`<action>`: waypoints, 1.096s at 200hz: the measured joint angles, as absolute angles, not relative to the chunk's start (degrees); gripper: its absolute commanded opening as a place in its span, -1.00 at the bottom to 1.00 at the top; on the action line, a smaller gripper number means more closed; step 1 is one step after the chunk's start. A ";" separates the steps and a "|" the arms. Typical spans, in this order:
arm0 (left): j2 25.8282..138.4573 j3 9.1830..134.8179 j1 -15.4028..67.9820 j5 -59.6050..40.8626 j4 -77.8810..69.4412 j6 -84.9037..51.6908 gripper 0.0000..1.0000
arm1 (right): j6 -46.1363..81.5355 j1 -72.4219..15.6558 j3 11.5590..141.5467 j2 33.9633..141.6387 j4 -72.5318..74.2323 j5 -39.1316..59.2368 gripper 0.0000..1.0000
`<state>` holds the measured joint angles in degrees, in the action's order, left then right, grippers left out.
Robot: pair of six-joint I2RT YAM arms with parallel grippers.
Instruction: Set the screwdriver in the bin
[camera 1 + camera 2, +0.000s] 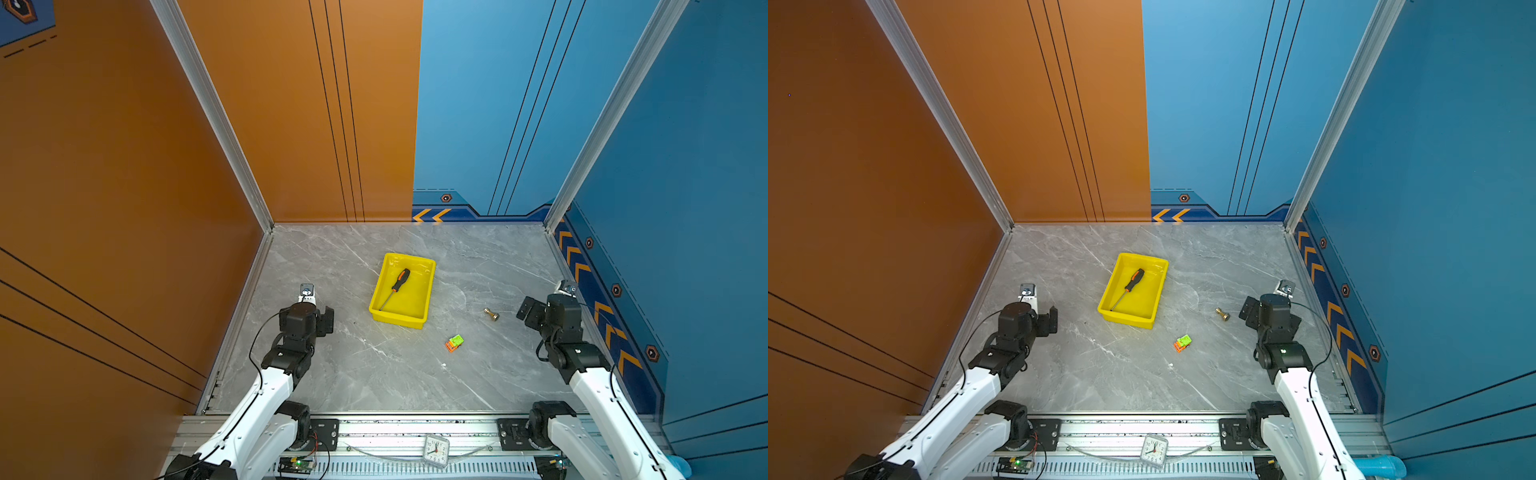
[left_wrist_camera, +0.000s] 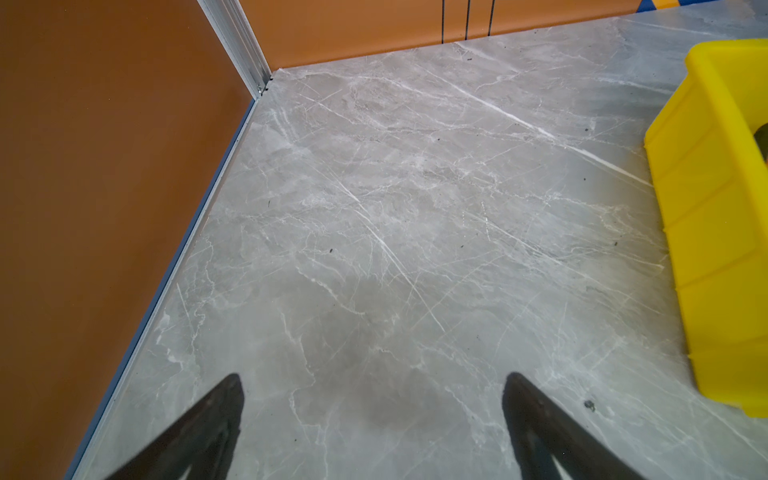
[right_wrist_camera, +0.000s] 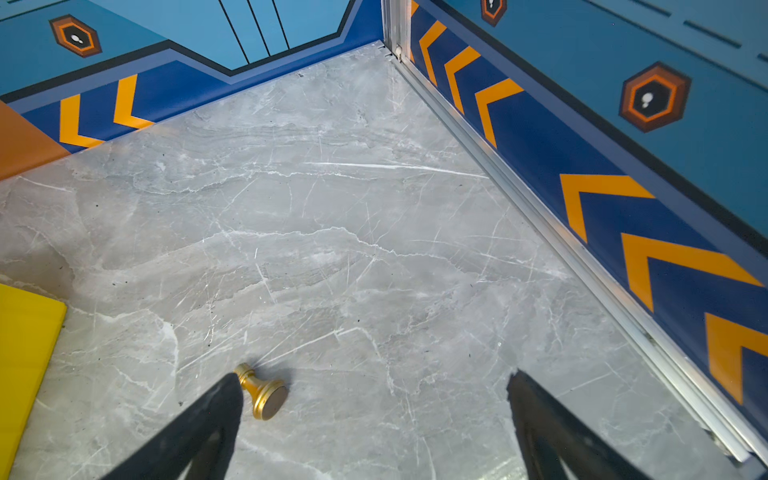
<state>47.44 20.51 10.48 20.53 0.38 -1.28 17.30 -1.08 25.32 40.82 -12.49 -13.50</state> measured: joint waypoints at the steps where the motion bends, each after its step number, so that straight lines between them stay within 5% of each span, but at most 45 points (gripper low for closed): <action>1: 47.44 20.45 10.44 20.56 0.38 -1.28 0.96 | 17.08 -1.06 24.62 40.40 -11.94 -13.26 1.00; 91: 60.75 18.11 7.84 20.58 -10.72 -2.35 0.96 | 7.22 -2.70 8.97 36.23 7.38 -10.41 1.00; 219: 84.42 22.61 1.76 9.67 -41.63 0.03 0.96 | 3.75 -4.25 12.93 76.09 47.29 -10.74 1.00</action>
<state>84.42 22.61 1.76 9.67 -41.63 0.03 3.75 -4.25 12.93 76.09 47.29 -10.74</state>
